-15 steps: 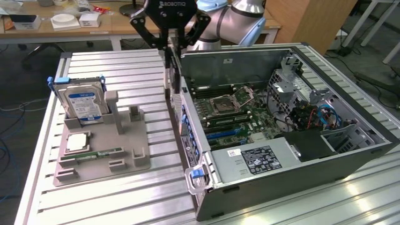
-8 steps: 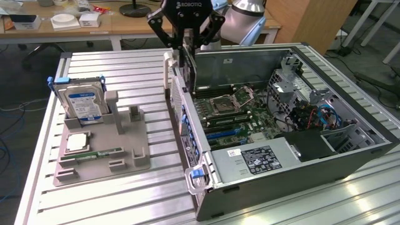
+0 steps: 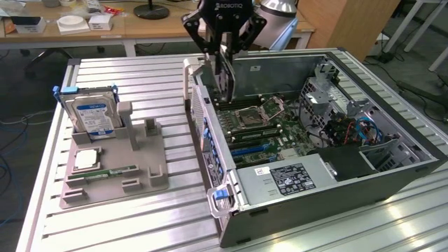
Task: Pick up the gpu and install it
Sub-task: 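Pick up the gpu and move the gpu toward the slot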
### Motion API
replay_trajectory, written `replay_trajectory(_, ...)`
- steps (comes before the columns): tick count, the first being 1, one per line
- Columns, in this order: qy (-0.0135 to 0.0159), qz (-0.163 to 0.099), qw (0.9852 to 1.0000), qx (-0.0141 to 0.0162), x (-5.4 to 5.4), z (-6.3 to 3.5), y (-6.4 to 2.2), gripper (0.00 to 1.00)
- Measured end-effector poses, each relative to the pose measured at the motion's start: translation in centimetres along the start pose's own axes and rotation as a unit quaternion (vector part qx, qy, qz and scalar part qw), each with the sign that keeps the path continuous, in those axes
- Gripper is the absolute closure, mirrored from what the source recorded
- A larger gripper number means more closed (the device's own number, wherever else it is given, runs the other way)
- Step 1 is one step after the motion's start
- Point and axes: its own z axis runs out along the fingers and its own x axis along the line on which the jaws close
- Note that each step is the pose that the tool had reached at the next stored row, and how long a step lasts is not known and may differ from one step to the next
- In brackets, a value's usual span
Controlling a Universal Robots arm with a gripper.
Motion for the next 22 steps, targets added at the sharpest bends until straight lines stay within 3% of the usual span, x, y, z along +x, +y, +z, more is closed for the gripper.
replay_trajectory(4, -0.0001, 0.0, 1.0, -0.0001, -1.5, 0.07, 0.01, 0.74)
replay_trajectory(22, 0.0, 0.0, 1.0, 0.0, -6.0, 0.32, 0.04, 0.74)
